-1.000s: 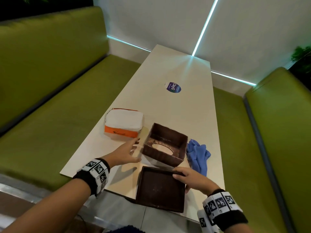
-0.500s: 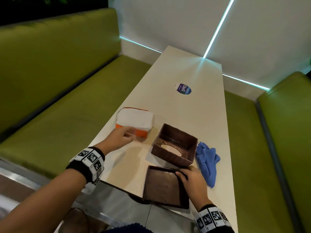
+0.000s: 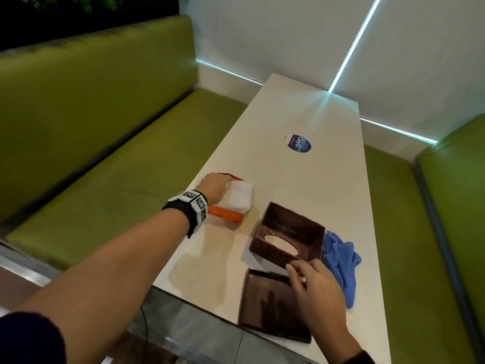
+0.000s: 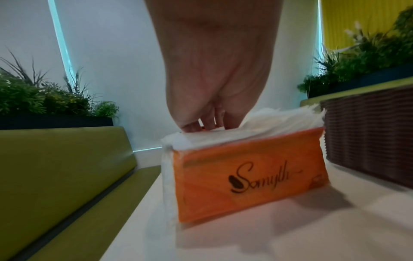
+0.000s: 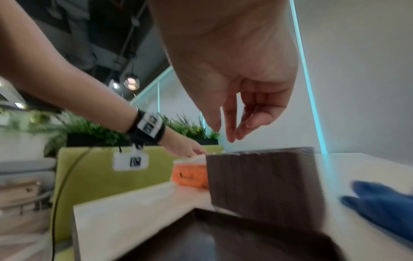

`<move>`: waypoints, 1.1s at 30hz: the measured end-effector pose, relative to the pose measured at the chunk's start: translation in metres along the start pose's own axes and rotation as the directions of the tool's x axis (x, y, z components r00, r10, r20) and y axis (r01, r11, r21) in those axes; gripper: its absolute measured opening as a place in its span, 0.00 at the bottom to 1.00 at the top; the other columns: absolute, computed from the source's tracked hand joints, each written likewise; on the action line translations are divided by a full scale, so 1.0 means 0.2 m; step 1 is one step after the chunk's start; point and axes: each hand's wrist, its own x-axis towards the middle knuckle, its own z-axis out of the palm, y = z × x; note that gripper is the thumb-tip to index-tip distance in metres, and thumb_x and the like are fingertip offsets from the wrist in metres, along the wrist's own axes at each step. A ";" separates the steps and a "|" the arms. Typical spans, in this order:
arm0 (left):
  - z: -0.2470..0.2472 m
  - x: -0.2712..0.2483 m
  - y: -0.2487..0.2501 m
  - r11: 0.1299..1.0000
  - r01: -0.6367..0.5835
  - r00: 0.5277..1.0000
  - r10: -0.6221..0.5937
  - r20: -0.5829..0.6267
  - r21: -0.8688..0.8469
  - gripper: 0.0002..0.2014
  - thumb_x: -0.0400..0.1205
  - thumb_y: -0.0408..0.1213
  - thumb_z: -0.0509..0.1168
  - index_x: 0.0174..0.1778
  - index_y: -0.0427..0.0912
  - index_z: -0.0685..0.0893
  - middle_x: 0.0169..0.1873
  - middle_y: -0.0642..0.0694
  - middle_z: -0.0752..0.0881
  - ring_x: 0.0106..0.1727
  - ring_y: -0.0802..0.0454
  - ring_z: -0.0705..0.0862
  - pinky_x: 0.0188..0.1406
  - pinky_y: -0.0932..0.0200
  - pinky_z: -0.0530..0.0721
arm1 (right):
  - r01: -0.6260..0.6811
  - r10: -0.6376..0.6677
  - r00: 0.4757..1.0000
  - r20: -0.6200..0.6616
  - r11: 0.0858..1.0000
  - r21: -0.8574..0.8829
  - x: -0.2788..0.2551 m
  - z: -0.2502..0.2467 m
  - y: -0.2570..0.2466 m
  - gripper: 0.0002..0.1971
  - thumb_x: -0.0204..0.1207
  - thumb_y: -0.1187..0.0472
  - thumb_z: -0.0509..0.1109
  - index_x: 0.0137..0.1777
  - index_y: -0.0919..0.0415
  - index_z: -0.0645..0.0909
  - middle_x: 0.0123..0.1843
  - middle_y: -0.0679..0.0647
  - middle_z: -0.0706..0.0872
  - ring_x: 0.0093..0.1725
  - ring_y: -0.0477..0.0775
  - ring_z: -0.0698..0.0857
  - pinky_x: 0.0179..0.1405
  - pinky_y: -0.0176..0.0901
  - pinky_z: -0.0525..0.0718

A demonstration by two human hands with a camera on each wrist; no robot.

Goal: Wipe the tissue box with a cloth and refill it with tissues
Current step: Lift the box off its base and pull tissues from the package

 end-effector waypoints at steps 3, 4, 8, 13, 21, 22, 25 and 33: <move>0.02 0.00 -0.02 0.998 -0.012 0.999 0.009 0.052 0.062 0.18 0.80 0.29 0.58 0.65 0.43 0.81 0.60 0.40 0.86 0.62 0.37 0.81 0.59 0.45 0.79 | 0.131 -0.141 0.988 0.067 0.982 0.134 0.11 -0.05 -0.18 0.11 0.80 0.52 0.67 0.60 0.49 0.85 0.50 0.45 0.82 0.48 0.45 0.81 0.46 0.36 0.79; 0.03 0.00 -0.04 0.998 -0.015 0.998 0.011 0.067 0.065 0.18 0.80 0.31 0.60 0.65 0.44 0.81 0.61 0.41 0.86 0.63 0.38 0.80 0.60 0.45 0.79 | 0.155 -0.172 0.981 0.088 0.972 0.177 0.17 -0.04 -0.23 0.12 0.80 0.53 0.67 0.61 0.50 0.85 0.51 0.45 0.81 0.49 0.44 0.80 0.48 0.36 0.78; 0.02 -0.05 -0.08 0.997 -0.060 0.988 0.052 0.143 0.050 0.22 0.80 0.38 0.68 0.71 0.49 0.78 0.65 0.44 0.84 0.67 0.40 0.80 0.63 0.47 0.79 | 0.189 -0.238 0.962 0.137 0.936 0.297 0.43 0.05 -0.43 0.14 0.81 0.57 0.66 0.66 0.55 0.82 0.56 0.50 0.83 0.53 0.49 0.82 0.57 0.42 0.79; 0.02 -0.14 -0.13 0.992 -0.079 0.982 0.061 0.181 0.095 0.34 0.75 0.42 0.73 0.77 0.58 0.69 0.69 0.51 0.81 0.68 0.44 0.77 0.62 0.52 0.77 | 0.255 -0.276 0.920 0.279 0.961 0.110 0.69 0.25 -0.59 0.19 0.84 0.59 0.60 0.74 0.56 0.73 0.71 0.56 0.80 0.70 0.60 0.74 0.70 0.47 0.65; 0.01 -0.19 -0.16 0.986 -0.069 0.978 0.037 0.205 0.150 0.39 0.67 0.48 0.80 0.74 0.48 0.74 0.67 0.47 0.79 0.69 0.43 0.75 0.69 0.44 0.74 | 0.138 -0.114 0.931 0.347 0.989 -0.046 0.75 0.44 -0.62 0.19 0.79 0.57 0.64 0.69 0.50 0.73 0.66 0.50 0.82 0.66 0.61 0.67 0.57 0.52 0.68; 0.01 -0.20 -0.16 0.987 -0.069 0.980 0.039 0.197 0.147 0.39 0.67 0.48 0.80 0.74 0.47 0.74 0.67 0.47 0.79 0.69 0.43 0.75 0.69 0.45 0.74 | 0.122 -0.099 0.937 0.336 0.991 -0.049 0.75 0.45 -0.61 0.19 0.78 0.56 0.64 0.69 0.51 0.73 0.66 0.50 0.82 0.66 0.61 0.67 0.58 0.52 0.68; 0.01 -0.21 -0.14 0.984 -0.073 0.982 0.042 0.186 0.164 0.40 0.67 0.48 0.80 0.74 0.47 0.73 0.66 0.47 0.78 0.69 0.44 0.75 0.68 0.46 0.74 | 0.106 -0.072 0.941 0.330 0.991 -0.086 0.75 0.44 -0.62 0.20 0.78 0.55 0.65 0.70 0.54 0.72 0.67 0.53 0.81 0.68 0.62 0.68 0.59 0.53 0.69; -0.05 -0.21 -0.10 0.952 -0.068 0.977 0.004 0.213 0.297 0.32 0.66 0.59 0.77 0.61 0.46 0.80 0.60 0.45 0.78 0.64 0.43 0.74 0.64 0.48 0.76 | 0.135 -0.073 0.950 0.302 0.973 -0.189 0.75 0.41 -0.61 0.22 0.76 0.45 0.69 0.63 0.59 0.77 0.63 0.59 0.78 0.66 0.63 0.70 0.62 0.51 0.71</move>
